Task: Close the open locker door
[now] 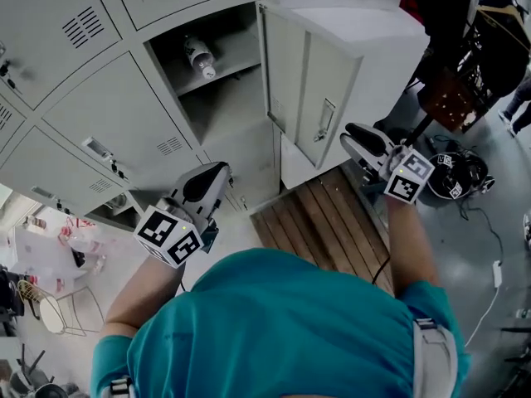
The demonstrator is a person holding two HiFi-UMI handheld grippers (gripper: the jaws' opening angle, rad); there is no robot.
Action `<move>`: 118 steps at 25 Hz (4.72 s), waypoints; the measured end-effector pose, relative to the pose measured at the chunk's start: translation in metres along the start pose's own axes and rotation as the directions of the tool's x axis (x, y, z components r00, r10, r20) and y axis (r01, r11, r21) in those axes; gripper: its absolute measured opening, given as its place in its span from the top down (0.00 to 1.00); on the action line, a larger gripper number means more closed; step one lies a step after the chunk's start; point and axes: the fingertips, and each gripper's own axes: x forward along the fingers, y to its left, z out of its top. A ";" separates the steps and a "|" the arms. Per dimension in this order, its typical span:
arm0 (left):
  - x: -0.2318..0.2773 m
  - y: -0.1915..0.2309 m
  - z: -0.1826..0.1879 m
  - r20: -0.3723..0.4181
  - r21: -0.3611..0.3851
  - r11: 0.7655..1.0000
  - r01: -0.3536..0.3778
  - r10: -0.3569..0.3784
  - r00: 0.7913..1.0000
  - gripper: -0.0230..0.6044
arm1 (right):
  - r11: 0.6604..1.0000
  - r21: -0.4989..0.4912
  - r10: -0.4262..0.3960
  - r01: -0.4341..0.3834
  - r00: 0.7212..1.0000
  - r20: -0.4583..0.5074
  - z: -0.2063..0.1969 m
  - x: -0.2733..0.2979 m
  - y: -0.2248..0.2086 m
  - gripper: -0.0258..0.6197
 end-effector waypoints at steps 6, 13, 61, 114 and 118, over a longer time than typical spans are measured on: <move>0.019 -0.011 0.002 -0.005 0.007 1.000 0.021 -0.021 1.000 0.96 | 0.985 0.032 0.171 -0.171 0.985 -0.001 0.000 0.007 -0.016 0.73; 0.023 -0.013 0.001 -0.011 0.007 1.000 0.019 -0.019 1.000 0.96 | 0.954 0.033 0.298 -0.297 0.954 -0.017 0.000 0.020 -0.020 0.73; -0.076 0.052 0.014 0.041 -0.019 0.997 -0.072 0.073 0.996 0.96 | 0.842 -0.005 0.534 -0.539 0.837 -0.121 -0.040 0.165 0.109 0.80; -0.180 0.137 0.015 0.062 -0.049 0.973 -0.224 0.226 0.972 0.96 | 0.974 -0.088 0.201 -0.207 0.977 -0.071 -0.060 0.344 0.090 0.91; -0.183 0.140 0.015 0.061 -0.052 0.972 -0.230 0.233 0.971 0.96 | 0.980 -0.091 0.169 -0.175 0.983 -0.068 -0.060 0.352 0.086 0.91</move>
